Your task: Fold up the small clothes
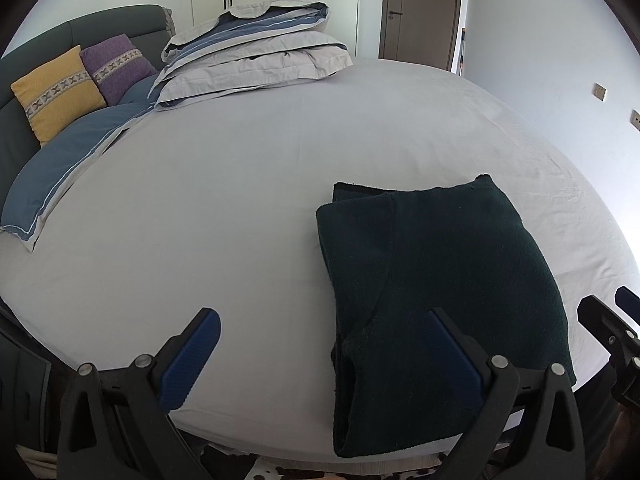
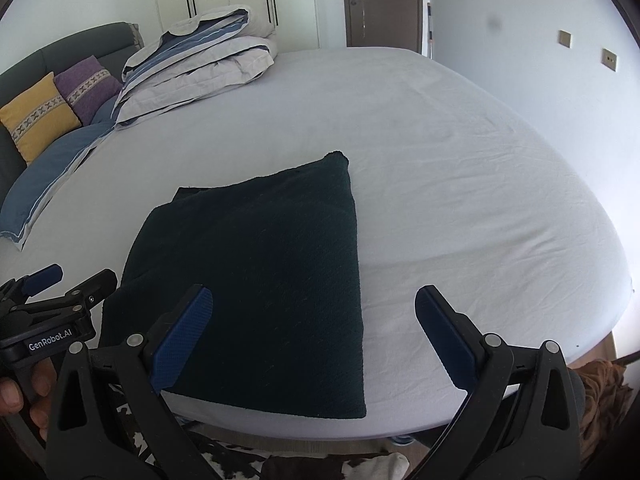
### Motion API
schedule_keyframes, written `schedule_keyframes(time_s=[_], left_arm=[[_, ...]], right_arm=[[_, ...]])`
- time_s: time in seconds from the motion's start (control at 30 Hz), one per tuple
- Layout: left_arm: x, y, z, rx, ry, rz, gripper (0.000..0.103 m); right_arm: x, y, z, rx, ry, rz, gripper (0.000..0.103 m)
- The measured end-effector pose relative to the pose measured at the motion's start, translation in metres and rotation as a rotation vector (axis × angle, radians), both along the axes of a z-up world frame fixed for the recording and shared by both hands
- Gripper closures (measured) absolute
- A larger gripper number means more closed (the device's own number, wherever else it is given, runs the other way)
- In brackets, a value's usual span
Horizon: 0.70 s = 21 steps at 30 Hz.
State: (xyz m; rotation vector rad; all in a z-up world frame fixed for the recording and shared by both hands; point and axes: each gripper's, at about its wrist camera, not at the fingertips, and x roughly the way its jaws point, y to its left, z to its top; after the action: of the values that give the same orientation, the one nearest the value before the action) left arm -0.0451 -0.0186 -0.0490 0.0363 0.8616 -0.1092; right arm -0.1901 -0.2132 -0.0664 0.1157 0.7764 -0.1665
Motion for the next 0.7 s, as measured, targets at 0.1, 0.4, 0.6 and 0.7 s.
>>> schedule_keyframes(time_s=[0.1, 0.4, 0.6, 0.7], left_arm=[[0.0004, 0.0002, -0.0002, 0.001, 0.002, -0.001, 0.000], [0.0012, -0.0004, -0.0012, 0.001, 0.004, -0.004, 0.000], [0.0011, -0.0008, -0.0018, 0.000, 0.004, -0.003, 0.000], [0.0011, -0.0006, -0.0018, -0.001, 0.005, -0.004, 0.000]], right_arm=[[0.0000, 0.0008, -0.0001, 0.001, 0.001, 0.000, 0.000], [-0.0005, 0.0019, -0.0002, 0.001, 0.002, -0.001, 0.000], [0.0013, 0.0014, -0.0034, 0.002, 0.005, 0.000, 0.000], [0.0012, 0.0015, -0.0035, 0.002, 0.005, 0.000, 0.000]])
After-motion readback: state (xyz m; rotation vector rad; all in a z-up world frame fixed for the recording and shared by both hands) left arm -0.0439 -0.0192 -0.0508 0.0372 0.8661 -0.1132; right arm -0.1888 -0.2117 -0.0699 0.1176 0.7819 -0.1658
